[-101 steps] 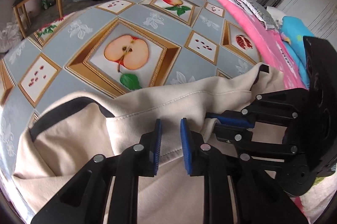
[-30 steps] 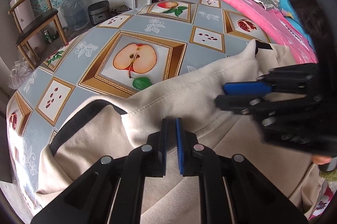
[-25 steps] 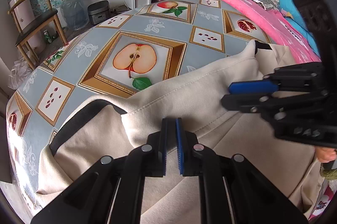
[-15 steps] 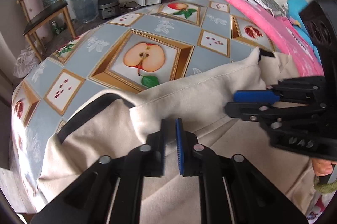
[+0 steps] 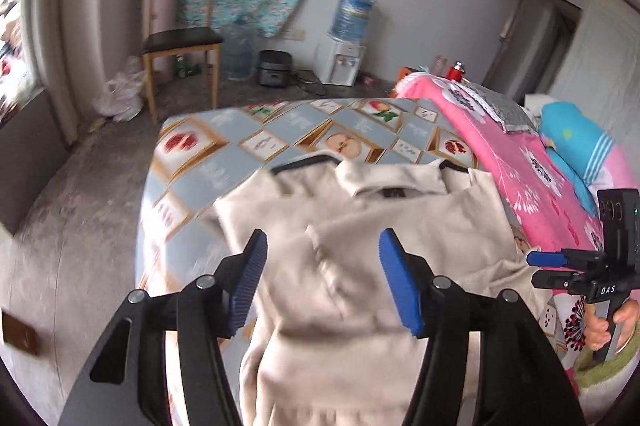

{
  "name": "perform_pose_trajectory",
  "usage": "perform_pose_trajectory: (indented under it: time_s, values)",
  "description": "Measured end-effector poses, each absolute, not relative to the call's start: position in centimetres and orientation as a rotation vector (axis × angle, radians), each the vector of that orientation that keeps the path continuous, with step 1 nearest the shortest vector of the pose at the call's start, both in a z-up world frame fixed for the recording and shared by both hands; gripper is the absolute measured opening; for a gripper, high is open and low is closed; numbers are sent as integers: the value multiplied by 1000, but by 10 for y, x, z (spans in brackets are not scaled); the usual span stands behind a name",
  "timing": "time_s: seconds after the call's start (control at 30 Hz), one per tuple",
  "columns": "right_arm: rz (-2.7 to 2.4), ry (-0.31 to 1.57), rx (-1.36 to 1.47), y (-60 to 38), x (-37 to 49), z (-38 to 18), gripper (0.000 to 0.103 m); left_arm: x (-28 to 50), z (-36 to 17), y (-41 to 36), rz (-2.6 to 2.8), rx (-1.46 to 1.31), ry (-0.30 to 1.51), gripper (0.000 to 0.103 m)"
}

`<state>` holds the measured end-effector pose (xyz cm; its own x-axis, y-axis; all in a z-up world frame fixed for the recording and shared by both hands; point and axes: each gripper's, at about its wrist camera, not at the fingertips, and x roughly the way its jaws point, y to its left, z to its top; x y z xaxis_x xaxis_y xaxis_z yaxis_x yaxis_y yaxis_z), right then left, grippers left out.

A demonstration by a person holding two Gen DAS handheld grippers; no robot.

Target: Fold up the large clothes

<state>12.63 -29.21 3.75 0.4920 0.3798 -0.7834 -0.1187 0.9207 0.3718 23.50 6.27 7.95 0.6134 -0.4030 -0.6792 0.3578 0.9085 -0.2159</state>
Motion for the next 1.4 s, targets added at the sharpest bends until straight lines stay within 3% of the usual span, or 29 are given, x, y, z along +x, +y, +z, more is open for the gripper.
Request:
perform_pose_trajectory:
  time_s: [0.2,0.47,0.53,0.67,0.7,0.8,1.13,1.33,1.4]
  values:
    - [252,1081,218,-248,107,2,76,179,23,85,-346,-133,862,57]
    - [99,1121,169,-242,105,-30,74,187,-17,70,-325,-67,835,55]
    - [77,1125,148,-240,111,-37,65,201,-24,67,-332,-49,858,48]
    - [42,1125,144,-238,118,-47,30,213,-35,63,-337,-29,875,33]
    - [40,1116,145,-237,117,-45,17,215,-36,65,-337,-41,870,29]
    - [4,1078,107,-233,112,-36,6,213,-35,69,-378,-77,848,11]
    - [-29,803,-5,-217,95,24,5,190,12,91,-405,-155,704,5]
    - [-17,823,43,-224,140,-13,5,206,-1,91,-372,-121,745,5]
    - [-18,880,59,-226,155,-36,10,213,-11,90,-355,-106,771,5]
